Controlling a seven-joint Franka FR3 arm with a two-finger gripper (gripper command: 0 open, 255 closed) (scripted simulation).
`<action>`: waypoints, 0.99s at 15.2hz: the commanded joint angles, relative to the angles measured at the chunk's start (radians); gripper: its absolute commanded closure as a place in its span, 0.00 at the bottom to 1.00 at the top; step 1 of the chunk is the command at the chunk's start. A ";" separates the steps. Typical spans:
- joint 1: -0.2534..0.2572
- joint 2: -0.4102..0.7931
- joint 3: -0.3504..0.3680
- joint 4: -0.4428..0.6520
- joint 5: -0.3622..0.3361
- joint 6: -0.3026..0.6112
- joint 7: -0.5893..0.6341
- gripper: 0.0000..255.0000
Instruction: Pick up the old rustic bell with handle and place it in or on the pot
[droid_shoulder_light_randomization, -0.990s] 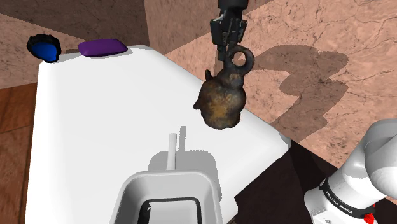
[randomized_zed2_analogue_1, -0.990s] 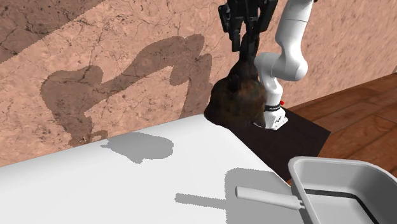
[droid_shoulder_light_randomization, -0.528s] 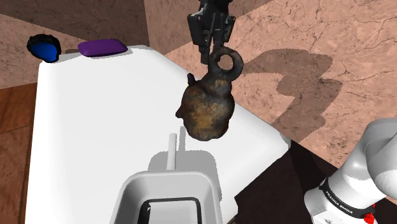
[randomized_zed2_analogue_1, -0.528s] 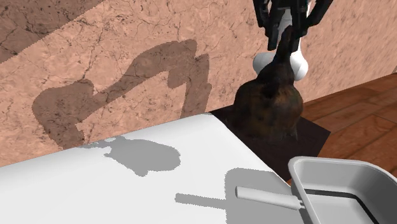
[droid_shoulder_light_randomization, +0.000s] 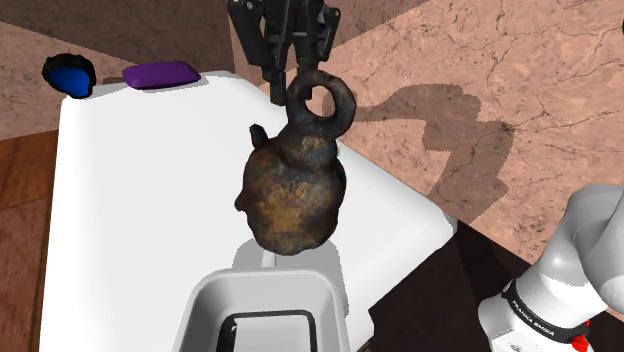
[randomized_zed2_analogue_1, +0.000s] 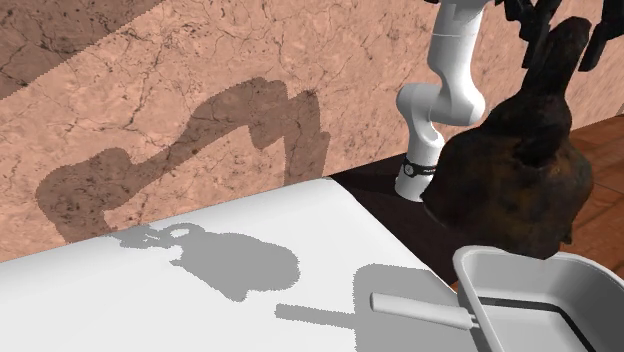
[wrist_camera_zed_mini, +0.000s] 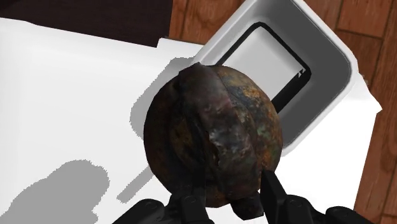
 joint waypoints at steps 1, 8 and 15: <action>0.039 0.064 0.031 0.099 -0.026 -0.031 0.067 1.00; 0.108 0.143 0.066 0.164 -0.064 -0.016 0.156 1.00; 0.084 0.079 0.058 -0.017 -0.036 0.105 0.129 1.00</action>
